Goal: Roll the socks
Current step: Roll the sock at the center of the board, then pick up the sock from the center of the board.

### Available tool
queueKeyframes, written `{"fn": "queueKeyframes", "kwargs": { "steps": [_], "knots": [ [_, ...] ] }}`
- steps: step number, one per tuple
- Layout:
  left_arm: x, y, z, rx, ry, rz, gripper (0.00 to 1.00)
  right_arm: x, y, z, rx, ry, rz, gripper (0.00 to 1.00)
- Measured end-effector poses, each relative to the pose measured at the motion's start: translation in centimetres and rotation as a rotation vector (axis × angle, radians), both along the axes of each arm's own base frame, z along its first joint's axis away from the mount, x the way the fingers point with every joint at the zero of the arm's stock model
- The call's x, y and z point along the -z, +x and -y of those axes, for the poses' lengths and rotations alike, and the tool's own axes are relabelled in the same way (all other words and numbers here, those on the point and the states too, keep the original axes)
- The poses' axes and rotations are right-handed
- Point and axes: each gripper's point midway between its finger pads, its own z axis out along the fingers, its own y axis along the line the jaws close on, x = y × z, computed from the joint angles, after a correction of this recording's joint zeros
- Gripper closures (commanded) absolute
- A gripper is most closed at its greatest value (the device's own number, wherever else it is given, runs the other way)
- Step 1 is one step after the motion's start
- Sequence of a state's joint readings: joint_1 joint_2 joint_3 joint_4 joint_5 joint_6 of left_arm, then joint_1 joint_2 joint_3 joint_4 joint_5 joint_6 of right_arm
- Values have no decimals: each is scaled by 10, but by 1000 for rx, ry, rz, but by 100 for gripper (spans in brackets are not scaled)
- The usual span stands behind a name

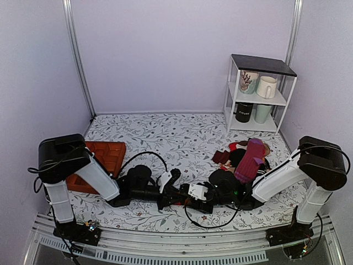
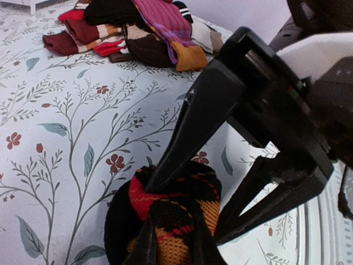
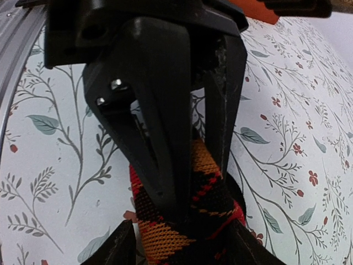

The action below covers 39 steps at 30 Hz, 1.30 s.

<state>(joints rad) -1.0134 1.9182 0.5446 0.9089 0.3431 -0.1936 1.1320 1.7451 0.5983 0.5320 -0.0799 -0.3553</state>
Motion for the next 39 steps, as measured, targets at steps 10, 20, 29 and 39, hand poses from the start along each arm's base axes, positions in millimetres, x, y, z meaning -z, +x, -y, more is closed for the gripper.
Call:
{"fn": "queueKeyframes", "kwargs": {
  "steps": [10,20,29,39],
  "knots": [
    [0,1,0,-2,2,-2,99,4,5,-2,45,-51,25,77],
    [-7,5,-3,-10,21,21,70,4,5,-6,55,-79,-35,83],
    [-6,0,-25,-20,95,81,48,4,2,-19,26,-68,-105,84],
    [-20,-11,-106,-221,142,263,1,2,-1,-31,-16,-79,-181,84]
  ]
}}
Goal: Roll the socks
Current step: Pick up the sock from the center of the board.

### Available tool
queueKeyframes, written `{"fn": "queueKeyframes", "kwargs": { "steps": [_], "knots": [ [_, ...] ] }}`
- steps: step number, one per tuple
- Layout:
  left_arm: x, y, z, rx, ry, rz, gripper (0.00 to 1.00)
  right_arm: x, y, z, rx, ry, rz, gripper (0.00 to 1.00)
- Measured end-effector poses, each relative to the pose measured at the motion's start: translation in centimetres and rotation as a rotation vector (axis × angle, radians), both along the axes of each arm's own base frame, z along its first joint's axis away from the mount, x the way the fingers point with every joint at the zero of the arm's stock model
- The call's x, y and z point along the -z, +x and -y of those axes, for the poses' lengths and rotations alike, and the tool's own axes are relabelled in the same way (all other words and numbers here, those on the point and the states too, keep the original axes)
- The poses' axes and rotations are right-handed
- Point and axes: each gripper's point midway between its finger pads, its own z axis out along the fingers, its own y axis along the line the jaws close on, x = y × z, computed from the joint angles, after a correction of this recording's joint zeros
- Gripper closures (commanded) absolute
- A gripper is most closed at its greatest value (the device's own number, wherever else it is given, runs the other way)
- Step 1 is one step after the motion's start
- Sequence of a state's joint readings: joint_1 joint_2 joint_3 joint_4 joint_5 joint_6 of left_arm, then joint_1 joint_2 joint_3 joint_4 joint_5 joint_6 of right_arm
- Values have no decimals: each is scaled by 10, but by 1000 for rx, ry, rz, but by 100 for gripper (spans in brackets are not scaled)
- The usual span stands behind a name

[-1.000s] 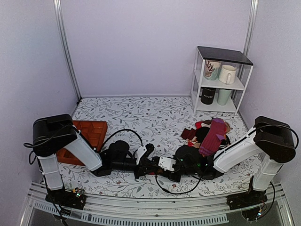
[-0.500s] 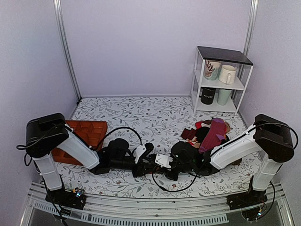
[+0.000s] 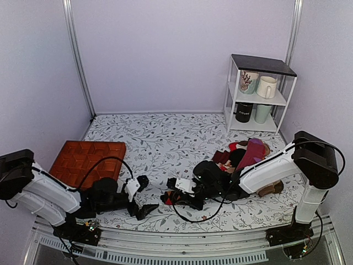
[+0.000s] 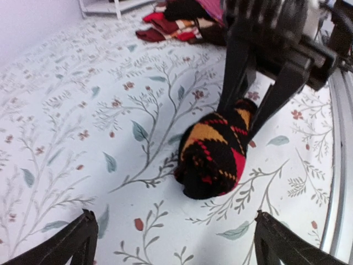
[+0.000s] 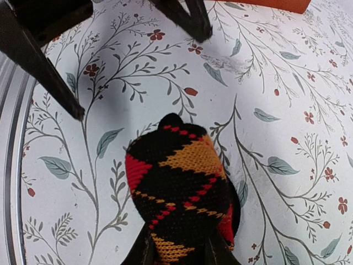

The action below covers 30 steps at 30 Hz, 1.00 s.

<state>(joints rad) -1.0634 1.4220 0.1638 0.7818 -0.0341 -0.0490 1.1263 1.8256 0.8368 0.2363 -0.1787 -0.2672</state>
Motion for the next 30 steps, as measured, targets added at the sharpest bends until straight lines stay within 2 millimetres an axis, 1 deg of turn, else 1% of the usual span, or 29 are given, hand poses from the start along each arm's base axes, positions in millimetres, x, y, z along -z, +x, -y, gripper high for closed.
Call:
{"fn": "queueKeyframes", "kwargs": {
  "steps": [5,6,7,9,10,11,14,18,20,23,27,30],
  "knots": [
    [-50,13,-22,-122,-130,180,1,0,0,-1,-5,-16,-22,84],
    [-56,14,-24,-131,-145,199,1,0,0,-1,-6,-19,-26,84],
    [-60,14,-27,-130,-156,219,4,-1,0,-1,-7,-21,-30,84],
    [-65,13,-26,-112,-162,236,16,0,0,-1,-9,-27,-37,83],
    [-66,12,-22,-89,-160,241,19,-1,0,-1,-11,-28,-40,84],
    [-67,11,-19,-75,-158,242,18,-1,1,-1,-12,-29,-44,84],
    [-67,7,-1,-8,-121,266,16,-1,1,-1,-16,-32,-54,84],
    [-53,-4,20,78,-36,304,13,-1,0,-2,-25,-32,-68,84],
    [-44,-9,25,116,5,325,12,-1,1,-2,-27,-34,-74,84],
    [-36,-9,32,151,57,361,11,-1,0,-2,-34,-32,-88,84],
    [-33,-6,45,187,103,418,11,-1,-2,-3,-51,-32,-104,84],
    [-27,-6,50,214,134,449,14,-1,-4,-4,-62,-29,-112,84]
  ]
}}
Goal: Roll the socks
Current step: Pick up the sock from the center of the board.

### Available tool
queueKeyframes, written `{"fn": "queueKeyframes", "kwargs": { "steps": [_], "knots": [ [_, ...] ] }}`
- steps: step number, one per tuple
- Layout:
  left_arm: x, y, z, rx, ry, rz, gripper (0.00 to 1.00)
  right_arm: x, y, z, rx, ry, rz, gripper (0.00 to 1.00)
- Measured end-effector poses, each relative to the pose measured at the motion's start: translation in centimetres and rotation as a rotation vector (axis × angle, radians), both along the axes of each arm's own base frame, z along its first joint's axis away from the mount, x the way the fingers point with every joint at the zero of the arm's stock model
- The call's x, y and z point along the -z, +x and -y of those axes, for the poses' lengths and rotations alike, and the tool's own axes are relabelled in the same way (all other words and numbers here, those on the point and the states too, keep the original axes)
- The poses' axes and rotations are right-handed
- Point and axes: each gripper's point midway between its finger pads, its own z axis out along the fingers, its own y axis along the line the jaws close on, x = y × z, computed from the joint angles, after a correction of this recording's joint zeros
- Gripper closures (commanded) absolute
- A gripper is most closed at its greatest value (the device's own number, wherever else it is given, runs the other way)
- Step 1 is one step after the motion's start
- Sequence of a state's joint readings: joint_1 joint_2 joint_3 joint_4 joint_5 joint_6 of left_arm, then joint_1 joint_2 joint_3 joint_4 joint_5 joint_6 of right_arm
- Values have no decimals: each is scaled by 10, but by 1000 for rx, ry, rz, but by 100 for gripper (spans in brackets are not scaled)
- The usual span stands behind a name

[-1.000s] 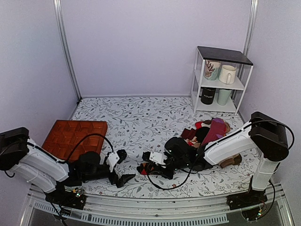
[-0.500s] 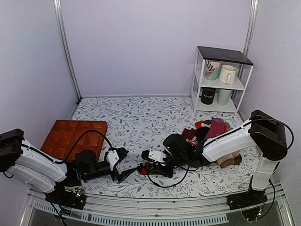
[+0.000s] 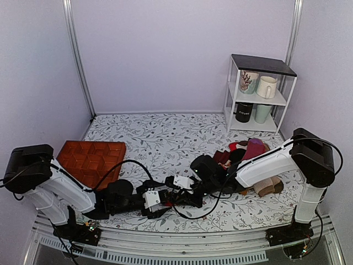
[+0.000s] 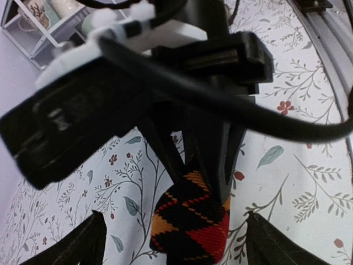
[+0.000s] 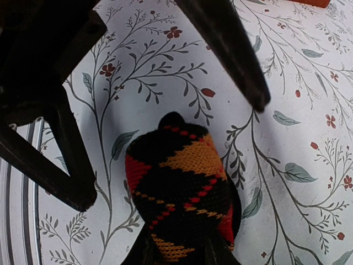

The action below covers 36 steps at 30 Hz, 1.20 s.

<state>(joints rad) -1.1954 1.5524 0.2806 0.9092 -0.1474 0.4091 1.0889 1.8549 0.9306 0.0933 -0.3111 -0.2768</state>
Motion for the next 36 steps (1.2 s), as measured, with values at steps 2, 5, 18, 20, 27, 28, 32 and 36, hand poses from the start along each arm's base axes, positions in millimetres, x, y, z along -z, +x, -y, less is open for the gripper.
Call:
{"fn": "queueKeyframes", "kwargs": {
  "steps": [2,5,18,20,27,28,32,36],
  "knots": [
    [6,0,5,17,30,13,15,0,0,0,-3,2,-6,84],
    [14,-2,12,37,58,18,15,0,0,0,-7,1,-15,84],
    [34,-7,20,59,139,-40,24,-1,-5,2,-31,0,-64,84],
    [38,-6,21,52,154,-51,24,-1,-5,2,-34,-1,-71,84],
    [46,-1,22,18,183,-79,24,-1,-5,2,-36,-6,-87,84],
    [46,0,21,13,183,-82,26,-1,-5,2,-38,-6,-89,84],
    [48,2,21,3,186,-97,32,-1,-7,3,-43,-5,-100,84],
    [49,4,20,-6,187,-115,38,-1,-8,3,-45,-8,-109,84]
  ]
}}
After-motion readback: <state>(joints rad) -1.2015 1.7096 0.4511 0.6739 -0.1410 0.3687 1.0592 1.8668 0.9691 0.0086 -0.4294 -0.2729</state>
